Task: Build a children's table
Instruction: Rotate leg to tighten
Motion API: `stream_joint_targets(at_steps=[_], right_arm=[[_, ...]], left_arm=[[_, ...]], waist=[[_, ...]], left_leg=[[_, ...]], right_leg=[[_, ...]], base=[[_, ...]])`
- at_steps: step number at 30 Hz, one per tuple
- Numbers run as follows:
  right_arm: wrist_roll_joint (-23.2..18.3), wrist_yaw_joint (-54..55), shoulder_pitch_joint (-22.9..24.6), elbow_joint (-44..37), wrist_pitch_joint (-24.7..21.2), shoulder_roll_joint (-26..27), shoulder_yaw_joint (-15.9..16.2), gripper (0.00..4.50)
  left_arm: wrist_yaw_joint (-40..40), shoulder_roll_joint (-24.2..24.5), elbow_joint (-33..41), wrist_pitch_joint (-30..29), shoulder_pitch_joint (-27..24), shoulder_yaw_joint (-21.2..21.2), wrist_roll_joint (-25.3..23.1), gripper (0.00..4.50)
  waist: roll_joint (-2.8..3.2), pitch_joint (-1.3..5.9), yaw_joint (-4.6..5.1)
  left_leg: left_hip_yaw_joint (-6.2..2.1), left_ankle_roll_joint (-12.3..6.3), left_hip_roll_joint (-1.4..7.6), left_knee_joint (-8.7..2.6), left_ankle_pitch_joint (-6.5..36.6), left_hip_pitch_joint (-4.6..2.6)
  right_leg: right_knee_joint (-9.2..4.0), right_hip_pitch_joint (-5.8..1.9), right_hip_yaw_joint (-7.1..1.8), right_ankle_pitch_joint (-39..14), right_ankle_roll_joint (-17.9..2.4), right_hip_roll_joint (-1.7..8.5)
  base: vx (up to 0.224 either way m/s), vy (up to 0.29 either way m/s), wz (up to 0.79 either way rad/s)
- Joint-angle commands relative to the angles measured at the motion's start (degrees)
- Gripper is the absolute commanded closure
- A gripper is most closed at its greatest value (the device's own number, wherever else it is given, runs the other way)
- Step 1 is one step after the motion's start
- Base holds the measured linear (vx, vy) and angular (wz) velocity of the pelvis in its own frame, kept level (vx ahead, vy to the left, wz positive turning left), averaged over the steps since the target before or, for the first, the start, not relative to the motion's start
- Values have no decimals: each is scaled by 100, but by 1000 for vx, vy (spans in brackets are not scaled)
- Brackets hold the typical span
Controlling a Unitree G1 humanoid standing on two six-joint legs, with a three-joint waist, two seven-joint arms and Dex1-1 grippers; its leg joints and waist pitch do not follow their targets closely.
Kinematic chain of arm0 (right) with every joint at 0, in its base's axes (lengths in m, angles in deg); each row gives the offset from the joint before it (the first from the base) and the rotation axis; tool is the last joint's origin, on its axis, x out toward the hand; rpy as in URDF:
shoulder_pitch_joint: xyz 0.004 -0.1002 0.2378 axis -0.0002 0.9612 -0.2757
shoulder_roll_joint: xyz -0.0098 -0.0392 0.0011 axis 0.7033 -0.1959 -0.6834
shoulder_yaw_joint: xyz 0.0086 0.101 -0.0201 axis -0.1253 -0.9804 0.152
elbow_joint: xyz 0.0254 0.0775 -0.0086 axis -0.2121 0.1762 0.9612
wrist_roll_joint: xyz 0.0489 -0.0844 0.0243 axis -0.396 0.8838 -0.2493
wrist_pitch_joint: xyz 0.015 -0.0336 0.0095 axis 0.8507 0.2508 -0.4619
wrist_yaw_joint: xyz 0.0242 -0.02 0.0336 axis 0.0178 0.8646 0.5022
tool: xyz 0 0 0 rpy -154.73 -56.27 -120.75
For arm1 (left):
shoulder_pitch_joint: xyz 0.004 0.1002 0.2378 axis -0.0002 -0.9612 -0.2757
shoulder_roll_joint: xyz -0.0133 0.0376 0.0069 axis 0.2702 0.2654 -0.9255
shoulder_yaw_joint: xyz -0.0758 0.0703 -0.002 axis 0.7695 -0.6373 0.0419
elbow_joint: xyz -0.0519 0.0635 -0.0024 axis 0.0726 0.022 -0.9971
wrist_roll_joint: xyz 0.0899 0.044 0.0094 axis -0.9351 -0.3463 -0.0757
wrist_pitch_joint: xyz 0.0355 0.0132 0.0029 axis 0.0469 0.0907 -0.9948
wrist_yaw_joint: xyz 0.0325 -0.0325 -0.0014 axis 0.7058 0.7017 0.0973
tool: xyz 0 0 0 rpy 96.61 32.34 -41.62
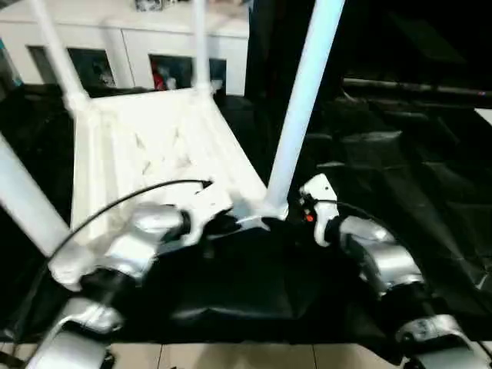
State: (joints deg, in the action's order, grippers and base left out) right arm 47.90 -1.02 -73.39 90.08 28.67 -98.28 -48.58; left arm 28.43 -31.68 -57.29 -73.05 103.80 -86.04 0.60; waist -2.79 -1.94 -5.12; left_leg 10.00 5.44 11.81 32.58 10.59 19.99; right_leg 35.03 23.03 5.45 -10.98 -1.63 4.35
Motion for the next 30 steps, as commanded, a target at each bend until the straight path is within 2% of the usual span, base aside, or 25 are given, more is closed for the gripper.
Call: stream_joint_targets(at_steps=[1,3,4,5,9,13,14,20,25,29,30], right_arm=[[13,-354,-40,-199,84,-110,123,49],[18,-496,-50,-214,125,-167,165,49],[-15,-550,-36,-253,97,-199,188,49],[-15,-608,-30,-272,101,-232,234,49],[-47,-748,-5,-276,168,-206,261,49],[-49,-852,18,-284,156,-191,294,86],[-49,-852,18,-284,156,-191,294,106],[-46,-874,40,-259,176,-203,317,155],[-35,-796,63,-199,189,-163,257,174],[76,74,37,185,287,134,37,178],[179,690,26,393,298,344,-64,180]], left_arm=[[453,-14,188,178,-183,-12,469,450],[612,74,273,141,-243,-1,551,450],[669,108,333,116,-280,3,580,450],[722,143,390,72,-314,13,612,450],[802,201,502,-14,-387,44,627,450],[823,230,547,-53,-420,53,638,450],[823,230,547,-53,-420,53,638,450],[851,250,576,-92,-431,60,636,450],[844,243,564,-110,-414,53,631,450],[131,-38,184,-94,-211,82,328,450],[-275,-255,-86,-77,-61,74,177,450]], waist=[[-57,279,-19],[-48,280,-20],[-75,281,-21],[-60,282,-31],[-78,262,-30],[-76,264,-27],[-74,269,-26],[-66,276,-22],[-56,280,-20],[-69,267,-6],[-79,261,-11]], left_leg=[[-14,-365,166,-326,803,25],[-11,-374,171,-326,741,19],[-6,-390,177,-323,697,16],[-15,-389,183,-325,665,21],[-5,-368,166,-330,740,25],[-12,-323,171,-330,781,19],[-11,-329,172,-328,753,16],[-8,-346,165,-319,662,19],[-10,-321,166,-318,691,13],[-6,-274,160,-325,737,11],[-10,-219,154,-327,816,5]], right_leg=[[-424,-314,-339,-1227,-844,424],[-409,-307,-343,-1106,-886,417],[-392,-305,-343,-991,-916,414],[-374,-319,-342,-933,-938,425],[-405,-316,-344,-1152,-892,426],[-419,-311,-345,-1308,-814,424],[-409,-310,-345,-1234,-830,421],[-384,-325,-346,-987,-919,415],[-383,-326,-345,-980,-925,412],[-403,-310,-347,-1124,-909,411],[-430,-314,-346,-1349,-851,427]], base=[[0,0,0],[0,0,0],[0,0,0],[0,0,0],[0,0,0],[0,0,0],[0,0,0],[0,0,0],[0,0,0],[0,0,0],[0,0,0]])
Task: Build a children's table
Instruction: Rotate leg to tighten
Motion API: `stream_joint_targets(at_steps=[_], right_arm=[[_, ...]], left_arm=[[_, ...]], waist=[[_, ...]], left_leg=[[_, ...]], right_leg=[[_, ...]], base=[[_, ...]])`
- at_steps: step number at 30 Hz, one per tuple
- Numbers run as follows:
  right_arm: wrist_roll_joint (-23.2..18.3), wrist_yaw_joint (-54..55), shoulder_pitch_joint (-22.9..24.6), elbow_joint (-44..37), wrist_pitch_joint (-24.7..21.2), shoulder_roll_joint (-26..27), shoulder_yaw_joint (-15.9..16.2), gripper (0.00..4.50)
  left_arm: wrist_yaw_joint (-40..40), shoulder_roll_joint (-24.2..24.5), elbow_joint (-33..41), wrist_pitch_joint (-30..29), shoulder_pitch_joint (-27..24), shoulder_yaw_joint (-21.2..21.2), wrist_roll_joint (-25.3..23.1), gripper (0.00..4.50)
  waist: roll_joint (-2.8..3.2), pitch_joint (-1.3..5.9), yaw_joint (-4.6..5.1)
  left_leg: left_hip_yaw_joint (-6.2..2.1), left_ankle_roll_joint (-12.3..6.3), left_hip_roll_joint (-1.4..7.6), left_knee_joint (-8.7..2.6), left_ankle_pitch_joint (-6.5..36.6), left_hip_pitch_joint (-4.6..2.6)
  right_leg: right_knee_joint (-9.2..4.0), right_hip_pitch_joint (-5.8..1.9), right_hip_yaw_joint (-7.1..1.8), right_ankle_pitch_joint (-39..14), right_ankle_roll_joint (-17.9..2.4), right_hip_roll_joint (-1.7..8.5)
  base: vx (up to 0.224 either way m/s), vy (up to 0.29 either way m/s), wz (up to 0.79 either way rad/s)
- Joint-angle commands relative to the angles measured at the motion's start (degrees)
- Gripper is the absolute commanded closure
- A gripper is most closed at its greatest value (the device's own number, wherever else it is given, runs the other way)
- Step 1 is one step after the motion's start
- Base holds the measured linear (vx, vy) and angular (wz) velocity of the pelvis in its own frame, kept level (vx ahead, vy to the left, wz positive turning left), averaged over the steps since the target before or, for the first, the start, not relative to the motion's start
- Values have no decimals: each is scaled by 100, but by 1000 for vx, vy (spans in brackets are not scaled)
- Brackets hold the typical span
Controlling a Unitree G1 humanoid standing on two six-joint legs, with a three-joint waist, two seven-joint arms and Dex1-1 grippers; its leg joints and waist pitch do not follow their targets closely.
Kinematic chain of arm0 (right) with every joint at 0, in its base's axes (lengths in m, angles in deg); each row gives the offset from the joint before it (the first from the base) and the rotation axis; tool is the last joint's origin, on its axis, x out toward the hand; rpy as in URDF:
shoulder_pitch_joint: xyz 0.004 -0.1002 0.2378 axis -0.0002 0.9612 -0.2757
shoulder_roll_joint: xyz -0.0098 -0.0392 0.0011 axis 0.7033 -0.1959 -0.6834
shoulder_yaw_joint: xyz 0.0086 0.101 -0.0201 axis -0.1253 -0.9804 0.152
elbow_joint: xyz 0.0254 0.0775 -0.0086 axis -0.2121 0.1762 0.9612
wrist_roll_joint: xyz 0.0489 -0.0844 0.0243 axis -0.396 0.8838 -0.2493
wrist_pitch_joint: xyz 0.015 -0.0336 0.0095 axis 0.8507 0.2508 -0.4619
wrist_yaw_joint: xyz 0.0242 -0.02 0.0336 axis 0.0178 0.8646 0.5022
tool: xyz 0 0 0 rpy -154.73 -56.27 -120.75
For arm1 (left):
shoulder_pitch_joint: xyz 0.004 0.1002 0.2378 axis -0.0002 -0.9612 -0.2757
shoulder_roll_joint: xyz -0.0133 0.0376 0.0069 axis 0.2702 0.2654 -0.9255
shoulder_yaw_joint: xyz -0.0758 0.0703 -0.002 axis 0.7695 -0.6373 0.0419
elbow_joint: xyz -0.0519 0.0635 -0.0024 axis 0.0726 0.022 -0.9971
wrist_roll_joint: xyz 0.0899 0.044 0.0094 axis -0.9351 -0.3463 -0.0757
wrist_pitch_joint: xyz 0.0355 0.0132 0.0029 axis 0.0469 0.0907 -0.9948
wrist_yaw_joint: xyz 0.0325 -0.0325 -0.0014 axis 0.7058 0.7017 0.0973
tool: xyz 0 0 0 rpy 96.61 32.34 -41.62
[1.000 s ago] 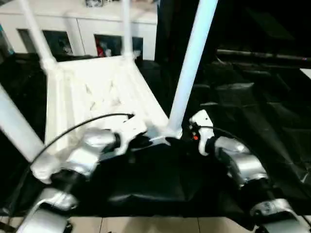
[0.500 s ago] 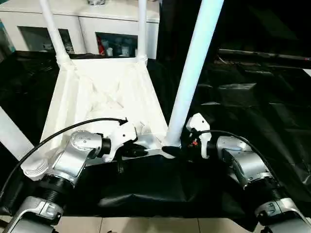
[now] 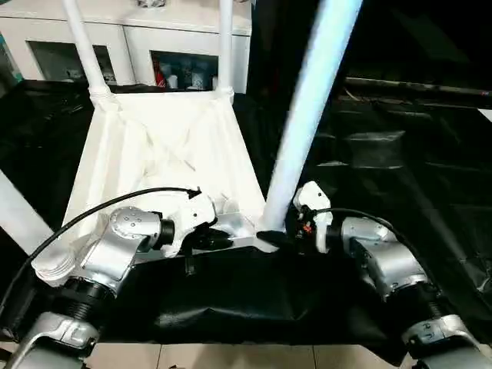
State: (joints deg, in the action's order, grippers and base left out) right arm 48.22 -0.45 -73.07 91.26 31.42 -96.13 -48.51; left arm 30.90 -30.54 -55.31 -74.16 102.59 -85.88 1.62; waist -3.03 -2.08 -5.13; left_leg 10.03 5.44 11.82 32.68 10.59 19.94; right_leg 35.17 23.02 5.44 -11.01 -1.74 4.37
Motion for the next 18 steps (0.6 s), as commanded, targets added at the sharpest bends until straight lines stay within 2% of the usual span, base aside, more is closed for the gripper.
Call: stream_joint_targets(at_steps=[1,3,4,6,9,10,12,14,16,18], right_arm=[[200,911,-6,347,10,227,-103,181],[246,1342,7,419,-30,422,-157,181],[277,1587,9,457,-45,526,-186,181],[349,2434,-46,648,-166,829,-333,181],[460,3025,-159,832,-143,1119,-381,181],[477,3067,-195,873,-117,1167,-375,181],[511,3115,-251,943,-9,1191,-371,181],[438,3041,-276,940,51,1184,-430,181],[306,2840,-270,861,99,1137,-505,125],[227,2607,-268,789,132,1042,-529,109]], left_arm=[[-677,-470,-398,16,128,42,19,450],[-884,-658,-559,-76,231,-8,-53,450],[-1016,-771,-649,-143,289,-29,-90,450],[-1469,-1125,-927,-285,470,-91,-216,450],[-1958,-1518,-1241,-387,668,-183,-390,450],[-1994,-1577,-1290,-382,700,-212,-425,450],[-1985,-1622,-1334,-327,731,-214,-471,450],[-1952,-1595,-1329,-287,741,-186,-478,450],[-1882,-1498,-1303,-210,727,-135,-463,450],[-1791,-1378,-1261,-155,694,-83,-433,450]], waist=[[-52,254,-4],[-56,261,-4],[-53,254,-2],[-54,239,3],[-43,245,-2],[-5,246,-15],[-25,253,-7],[-19,262,-8],[-27,260,-17],[-36,255,-14]], left_leg=[[-20,-107,152,-351,977,-19],[-28,-79,151,-357,1006,-8],[-20,-85,150,-355,1049,-20],[-31,-67,142,-372,1131,-20],[-32,-39,142,-373,1218,-56],[-38,-47,142,-377,1250,-68],[-40,-79,142,-382,1281,-57],[-39,-123,138,-385,1228,-37],[-40,-151,140,-388,1203,-34],[-41,-170,145,-394,1218,-33]], right_leg=[[-502,-287,-339,-1812,-691,432],[-506,-293,-340,-1950,-623,440],[-523,-269,-347,-2019,-576,438],[-558,-267,-343,-2256,-468,443],[-581,-244,-342,-2358,-406,440],[-580,-245,-340,-2322,-416,447],[-578,-262,-335,-2209,-424,437],[-564,-284,-342,-2042,-454,444],[-559,-291,-342,-1995,-473,447],[-562,-290,-337,-2027,-480,445]], base=[[0,0,0],[0,0,0],[0,0,0],[0,0,0],[0,0,0],[0,0,0],[0,0,0],[0,0,0],[0,0,0],[0,0,0]])
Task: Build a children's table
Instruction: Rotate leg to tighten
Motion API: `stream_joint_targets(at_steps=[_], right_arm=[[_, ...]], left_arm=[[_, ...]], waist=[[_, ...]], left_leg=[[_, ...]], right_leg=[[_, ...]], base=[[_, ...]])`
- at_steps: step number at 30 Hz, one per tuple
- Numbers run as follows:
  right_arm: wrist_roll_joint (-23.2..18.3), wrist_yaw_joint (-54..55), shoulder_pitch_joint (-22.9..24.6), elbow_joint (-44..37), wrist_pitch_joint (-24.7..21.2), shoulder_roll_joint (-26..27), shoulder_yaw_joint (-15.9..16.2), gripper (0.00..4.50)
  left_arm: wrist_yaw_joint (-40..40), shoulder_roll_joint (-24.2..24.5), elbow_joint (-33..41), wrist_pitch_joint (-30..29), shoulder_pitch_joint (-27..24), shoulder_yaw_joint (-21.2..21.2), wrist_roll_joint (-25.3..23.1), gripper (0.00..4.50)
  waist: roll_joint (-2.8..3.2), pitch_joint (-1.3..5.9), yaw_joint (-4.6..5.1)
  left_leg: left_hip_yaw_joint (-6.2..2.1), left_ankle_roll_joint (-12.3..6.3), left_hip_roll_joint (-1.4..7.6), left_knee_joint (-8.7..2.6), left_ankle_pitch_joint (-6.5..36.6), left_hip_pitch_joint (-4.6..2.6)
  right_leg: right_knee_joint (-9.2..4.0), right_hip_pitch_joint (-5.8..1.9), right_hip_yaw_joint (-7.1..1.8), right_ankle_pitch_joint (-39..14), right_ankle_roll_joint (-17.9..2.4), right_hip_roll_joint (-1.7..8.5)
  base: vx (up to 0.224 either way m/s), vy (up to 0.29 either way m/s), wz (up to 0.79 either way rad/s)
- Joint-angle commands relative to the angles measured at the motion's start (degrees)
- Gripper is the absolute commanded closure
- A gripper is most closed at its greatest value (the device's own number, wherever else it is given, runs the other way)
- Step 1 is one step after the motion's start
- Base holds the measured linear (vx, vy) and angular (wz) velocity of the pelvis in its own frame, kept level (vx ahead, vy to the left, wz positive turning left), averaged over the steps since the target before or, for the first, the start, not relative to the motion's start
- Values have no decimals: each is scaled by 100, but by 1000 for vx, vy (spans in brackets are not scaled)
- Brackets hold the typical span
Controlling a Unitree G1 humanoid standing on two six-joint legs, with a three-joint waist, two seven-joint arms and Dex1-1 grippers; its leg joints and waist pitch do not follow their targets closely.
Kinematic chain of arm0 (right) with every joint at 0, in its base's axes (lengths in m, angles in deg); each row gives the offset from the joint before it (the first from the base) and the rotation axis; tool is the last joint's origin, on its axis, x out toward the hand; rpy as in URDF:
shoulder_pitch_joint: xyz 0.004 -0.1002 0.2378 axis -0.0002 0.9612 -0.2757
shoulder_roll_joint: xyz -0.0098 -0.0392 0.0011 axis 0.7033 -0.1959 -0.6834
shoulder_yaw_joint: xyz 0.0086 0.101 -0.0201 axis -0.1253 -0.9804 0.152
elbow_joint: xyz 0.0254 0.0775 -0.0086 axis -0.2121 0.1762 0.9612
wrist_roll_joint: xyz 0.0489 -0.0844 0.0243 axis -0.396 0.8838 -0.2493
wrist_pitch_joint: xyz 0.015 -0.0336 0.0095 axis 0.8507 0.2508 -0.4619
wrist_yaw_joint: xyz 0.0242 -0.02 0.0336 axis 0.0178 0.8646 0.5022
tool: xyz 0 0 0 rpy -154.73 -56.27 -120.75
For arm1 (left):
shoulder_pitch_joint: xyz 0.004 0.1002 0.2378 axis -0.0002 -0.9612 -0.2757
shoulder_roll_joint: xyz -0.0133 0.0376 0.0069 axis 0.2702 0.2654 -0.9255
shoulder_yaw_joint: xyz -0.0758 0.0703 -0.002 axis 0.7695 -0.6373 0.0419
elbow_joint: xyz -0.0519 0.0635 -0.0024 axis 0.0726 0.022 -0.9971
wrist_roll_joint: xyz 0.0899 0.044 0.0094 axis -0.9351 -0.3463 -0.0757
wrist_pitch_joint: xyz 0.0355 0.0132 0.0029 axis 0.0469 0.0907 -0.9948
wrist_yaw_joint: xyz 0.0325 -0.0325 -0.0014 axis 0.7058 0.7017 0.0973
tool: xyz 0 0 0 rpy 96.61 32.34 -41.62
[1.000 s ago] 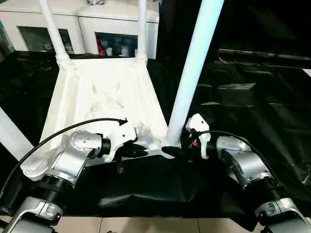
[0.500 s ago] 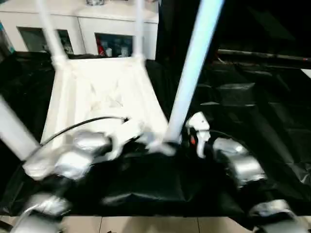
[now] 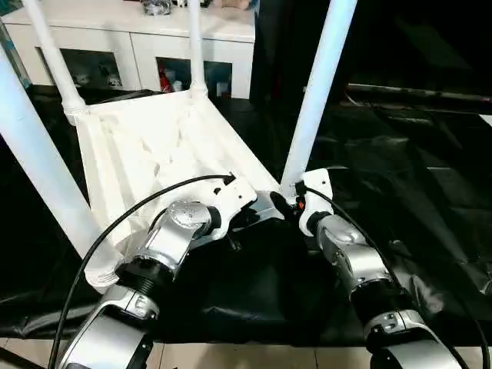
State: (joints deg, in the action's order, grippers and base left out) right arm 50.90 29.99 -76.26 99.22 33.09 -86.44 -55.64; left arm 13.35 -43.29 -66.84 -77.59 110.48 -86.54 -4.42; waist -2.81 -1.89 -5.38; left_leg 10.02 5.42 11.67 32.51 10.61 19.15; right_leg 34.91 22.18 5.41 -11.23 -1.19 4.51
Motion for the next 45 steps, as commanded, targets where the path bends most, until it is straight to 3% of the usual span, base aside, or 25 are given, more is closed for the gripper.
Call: stream_joint_targets(at_steps=[1,5,9,12,15,19,22,23,34,38,41,45], right_arm=[[-146,-782,51,-92,-77,-49,180,102],[-222,-1604,107,-375,-217,-418,393,57],[-278,-2785,268,-857,-254,-1006,780,57],[-289,-3323,307,-1045,-239,-1302,872,57],[-274,-3503,293,-1043,-199,-1372,869,57],[-304,-3768,272,-1108,-282,-1459,935,57],[-327,-3808,277,-1144,-316,-1478,959,57],[-348,-3838,282,-1147,-340,-1463,978,82],[-365,-3829,324,-1113,-307,-1370,931,172],[-415,-3637,364,-1065,-298,-1273,812,178],[-439,-3135,370,-912,-317,-1015,631,182],[-223,-2318,408,-701,-293,-689,607,183]], left_arm=[[48,39,-70,277,-136,35,192,450],[393,294,94,401,-267,122,325,450],[1167,645,433,562,-530,230,656,450],[1777,949,794,508,-750,225,880,450],[2000,1093,943,485,-838,201,948,450],[2320,1329,1220,349,-979,197,1104,450],[2357,1354,1261,327,-1000,207,1120,450],[2363,1365,1288,329,-1017,218,1112,450],[2390,1385,1389,256,-1056,179,1145,450],[2190,1311,1308,210,-1021,174,1039,450],[1597,1081,954,261,-875,184,790,450],[1081,733,670,240,-697,110,606,450]], waist=[[-55,246,8],[-70,237,21],[-67,237,5],[-58,238,12],[-36,268,18],[-39,287,16],[-44,276,18],[-67,275,16],[-45,279,15],[-48,282,20],[-67,269,23],[-66,249,19]], left_leg=[[-45,-195,157,-375,1226,53],[-38,-276,161,-367,1097,86],[-42,-355,167,-359,1060,88],[-35,-355,182,-359,1073,70],[-26,-346,195,-348,907,70],[-17,-403,192,-321,649,99],[-3,-441,175,-313,596,104],[-5,-435,179,-316,616,105],[-8,-367,180,-314,629,93],[-5,-382,176,-307,571,104],[-3,-353,174,-314,648,90],[-15,-206,167,-331,876,80]], right_leg=[[-530,-224,-331,-1990,-533,431],[-508,-241,-336,-1776,-621,430],[-512,-253,-332,-1861,-596,435],[-503,-231,-341,-1829,-656,430],[-434,-224,-346,-1351,-897,409],[-361,-240,-341,-813,-1043,395],[-362,-247,-343,-728,-1065,392],[-368,-250,-340,-791,-1045,397],[-361,-249,-345,-814,-1032,395],[-349,-256,-348,-729,-1052,393],[-381,-241,-345,-901,-1013,395],[-454,-219,-338,-1576,-785,412]], base=[[0,0,0],[0,0,0],[0,0,0],[0,0,0],[0,0,0],[0,0,0],[0,0,0],[0,0,0],[0,0,0],[0,0,0],[0,0,0],[0,0,0]])
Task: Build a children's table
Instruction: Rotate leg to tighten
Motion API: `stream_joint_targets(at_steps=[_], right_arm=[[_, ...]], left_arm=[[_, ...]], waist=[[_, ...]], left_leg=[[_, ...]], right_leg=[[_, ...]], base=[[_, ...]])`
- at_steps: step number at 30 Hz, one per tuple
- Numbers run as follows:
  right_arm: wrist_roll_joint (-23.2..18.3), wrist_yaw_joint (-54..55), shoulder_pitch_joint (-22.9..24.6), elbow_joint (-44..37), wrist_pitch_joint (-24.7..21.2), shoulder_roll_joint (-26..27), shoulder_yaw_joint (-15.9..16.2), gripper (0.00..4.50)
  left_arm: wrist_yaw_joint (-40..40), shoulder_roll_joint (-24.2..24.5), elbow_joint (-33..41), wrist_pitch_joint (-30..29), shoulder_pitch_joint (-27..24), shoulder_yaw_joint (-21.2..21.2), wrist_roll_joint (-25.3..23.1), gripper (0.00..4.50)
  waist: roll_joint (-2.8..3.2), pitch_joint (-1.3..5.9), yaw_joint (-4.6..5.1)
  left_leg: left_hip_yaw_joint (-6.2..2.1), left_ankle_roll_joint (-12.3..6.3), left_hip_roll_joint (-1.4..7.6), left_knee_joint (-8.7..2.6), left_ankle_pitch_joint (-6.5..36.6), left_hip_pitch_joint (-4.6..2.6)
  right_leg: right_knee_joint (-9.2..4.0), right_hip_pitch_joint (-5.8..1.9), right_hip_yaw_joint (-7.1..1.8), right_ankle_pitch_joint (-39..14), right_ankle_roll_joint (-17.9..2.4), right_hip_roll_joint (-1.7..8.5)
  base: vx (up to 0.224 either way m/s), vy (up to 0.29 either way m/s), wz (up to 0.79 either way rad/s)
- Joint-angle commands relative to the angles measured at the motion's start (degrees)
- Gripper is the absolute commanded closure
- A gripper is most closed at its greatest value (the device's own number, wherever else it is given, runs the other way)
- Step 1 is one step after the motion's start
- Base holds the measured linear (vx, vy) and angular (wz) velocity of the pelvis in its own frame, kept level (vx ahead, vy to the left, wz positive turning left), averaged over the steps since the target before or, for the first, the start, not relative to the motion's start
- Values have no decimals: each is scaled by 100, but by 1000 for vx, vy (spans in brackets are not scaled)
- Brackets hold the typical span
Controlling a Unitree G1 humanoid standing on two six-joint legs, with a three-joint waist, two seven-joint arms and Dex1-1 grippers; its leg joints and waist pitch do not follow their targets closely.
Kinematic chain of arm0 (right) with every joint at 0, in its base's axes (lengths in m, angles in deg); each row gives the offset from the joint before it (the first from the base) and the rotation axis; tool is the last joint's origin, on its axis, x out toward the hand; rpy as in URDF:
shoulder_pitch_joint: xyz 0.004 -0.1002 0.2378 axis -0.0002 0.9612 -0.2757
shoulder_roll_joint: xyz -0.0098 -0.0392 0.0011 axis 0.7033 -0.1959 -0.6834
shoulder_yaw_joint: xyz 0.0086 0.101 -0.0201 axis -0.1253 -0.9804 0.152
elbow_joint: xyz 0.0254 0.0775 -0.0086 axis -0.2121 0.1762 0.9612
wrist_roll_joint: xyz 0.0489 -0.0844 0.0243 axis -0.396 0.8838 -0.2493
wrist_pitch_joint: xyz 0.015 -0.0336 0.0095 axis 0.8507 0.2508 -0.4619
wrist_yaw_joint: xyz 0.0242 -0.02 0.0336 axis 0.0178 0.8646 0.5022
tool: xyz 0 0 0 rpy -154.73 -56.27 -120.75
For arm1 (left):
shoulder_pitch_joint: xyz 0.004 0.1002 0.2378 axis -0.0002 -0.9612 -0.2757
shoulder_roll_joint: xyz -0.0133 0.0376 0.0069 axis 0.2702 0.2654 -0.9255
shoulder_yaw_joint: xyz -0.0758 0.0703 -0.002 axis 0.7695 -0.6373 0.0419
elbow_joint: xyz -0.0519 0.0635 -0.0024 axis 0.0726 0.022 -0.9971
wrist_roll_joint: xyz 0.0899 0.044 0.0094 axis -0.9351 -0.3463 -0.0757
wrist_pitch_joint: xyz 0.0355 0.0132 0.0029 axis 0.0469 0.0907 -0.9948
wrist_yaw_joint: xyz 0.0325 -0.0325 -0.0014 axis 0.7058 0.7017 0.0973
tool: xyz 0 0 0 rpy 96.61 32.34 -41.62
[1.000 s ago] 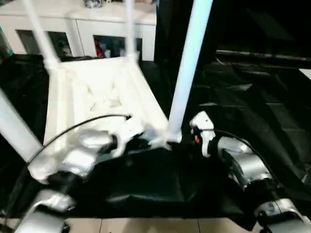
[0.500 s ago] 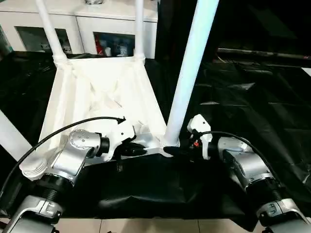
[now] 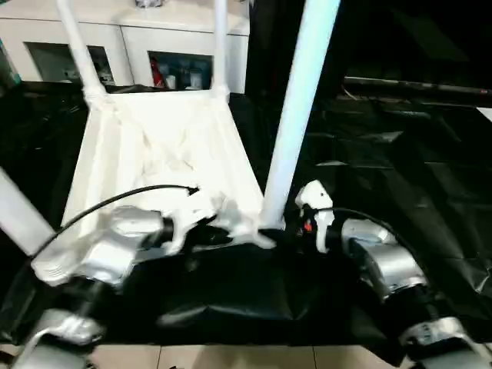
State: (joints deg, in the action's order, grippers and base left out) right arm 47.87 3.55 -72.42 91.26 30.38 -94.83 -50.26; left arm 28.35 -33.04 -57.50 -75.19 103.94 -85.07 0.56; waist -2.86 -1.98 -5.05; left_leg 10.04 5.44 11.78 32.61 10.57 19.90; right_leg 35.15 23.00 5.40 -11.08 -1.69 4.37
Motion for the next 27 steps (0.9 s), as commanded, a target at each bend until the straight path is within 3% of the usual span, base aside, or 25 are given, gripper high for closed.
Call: stream_joint_targets(at_steps=[1,3,4,6,9,10,14,15,16,18,19,20,23,25,27], right_arm=[[157,641,31,169,-38,266,56,183],[262,1104,22,285,-30,418,23,183],[457,2056,-84,608,-9,682,-86,183],[536,2594,-173,801,-36,841,-180,183],[683,2991,-306,974,61,981,-192,183],[678,2991,-308,978,63,983,-198,183],[544,2952,-328,992,145,1041,-329,183],[499,2847,-316,958,248,1042,-343,183],[384,2662,-312,916,305,1017,-367,128],[262,2420,-312,840,364,942,-386,114],[199,2165,-310,766,357,855,-364,106],[131,1782,-304,661,303,729,-307,79],[89,1304,-274,490,205,537,-186,67],[56,430,-188,176,104,127,41,59],[31,-28,-136,-8,18,-119,164,59]], left_arm=[[-568,-416,-326,-39,16,-65,63,450],[-824,-593,-427,-97,111,-91,-7,450],[-1317,-937,-641,-239,301,-134,-136,450],[-1575,-1158,-770,-349,411,-181,-217,450],[-1846,-1462,-936,-426,529,-307,-397,450],[-1844,-1464,-937,-418,528,-309,-399,450],[-1768,-1468,-936,-275,480,-303,-434,450],[-1729,-1429,-941,-222,462,-268,-417,450],[-1721,-1372,-923,-198,446,-234,-400,450],[-1646,-1275,-863,-131,407,-190,-347,450],[-1560,-1196,-798,-131,370,-165,-305,450],[-1410,-1092,-713,-95,318,-142,-244,450],[-1134,-949,-579,-27,235,-133,-150,450],[-566,-659,-270,192,47,-130,42,450],[-165,-459,-18,191,-89,-132,194,450]], waist=[[-58,259,-14],[-64,249,-12],[-51,229,5],[-44,230,22],[-35,229,21],[-51,262,-5],[-53,255,-6],[-68,253,-6],[-72,248,-7],[-60,244,-8],[-92,248,-7],[-80,250,-13],[-85,250,-24],[-102,245,-23],[-80,245,-19]], left_leg=[[-28,-173,165,-348,913,3],[-26,-149,160,-353,988,-4],[-22,-95,157,-366,1080,-20],[-39,10,137,-376,1268,-55],[-43,-34,145,-384,1338,-56],[-43,-89,136,-373,1228,-48],[-31,-188,138,-377,1063,-24],[-30,-192,137,-376,1083,-23],[-30,-197,139,-379,1142,-29],[-39,-207,141,-385,1210,-27],[-38,-228,147,-382,1198,-21],[-41,-259,153,-383,1162,-17],[-34,-333,151,-375,1008,4],[-30,-381,146,-366,969,19],[-25,-395,162,-367,1007,-6]], right_leg=[[-485,-301,-338,-1689,-690,433],[-503,-287,-342,-1806,-637,434],[-533,-252,-345,-2011,-594,431],[-589,-253,-334,-2479,-447,442],[-601,-252,-338,-2381,-391,438],[-568,-281,-345,-2150,-404,440],[-529,-296,-343,-1717,-532,427],[-534,-298,-340,-1757,-531,428],[-552,-293,-338,-1900,-519,441],[-566,-295,-334,-2059,-471,441],[-564,-300,-333,-2035,-467,442],[-551,-306,-336,-1955,-490,446],[-529,-327,-336,-1750,-553,441],[-521,-343,-335,-1725,-555,436],[-527,-308,-338,-1790,-593,440]], base=[[0,0,0],[0,0,0],[0,0,0],[0,0,0],[0,0,0],[0,0,0],[0,0,0],[0,0,0],[0,0,0],[0,0,0],[0,0,0],[0,0,0],[0,0,0],[0,0,0],[0,0,0]])
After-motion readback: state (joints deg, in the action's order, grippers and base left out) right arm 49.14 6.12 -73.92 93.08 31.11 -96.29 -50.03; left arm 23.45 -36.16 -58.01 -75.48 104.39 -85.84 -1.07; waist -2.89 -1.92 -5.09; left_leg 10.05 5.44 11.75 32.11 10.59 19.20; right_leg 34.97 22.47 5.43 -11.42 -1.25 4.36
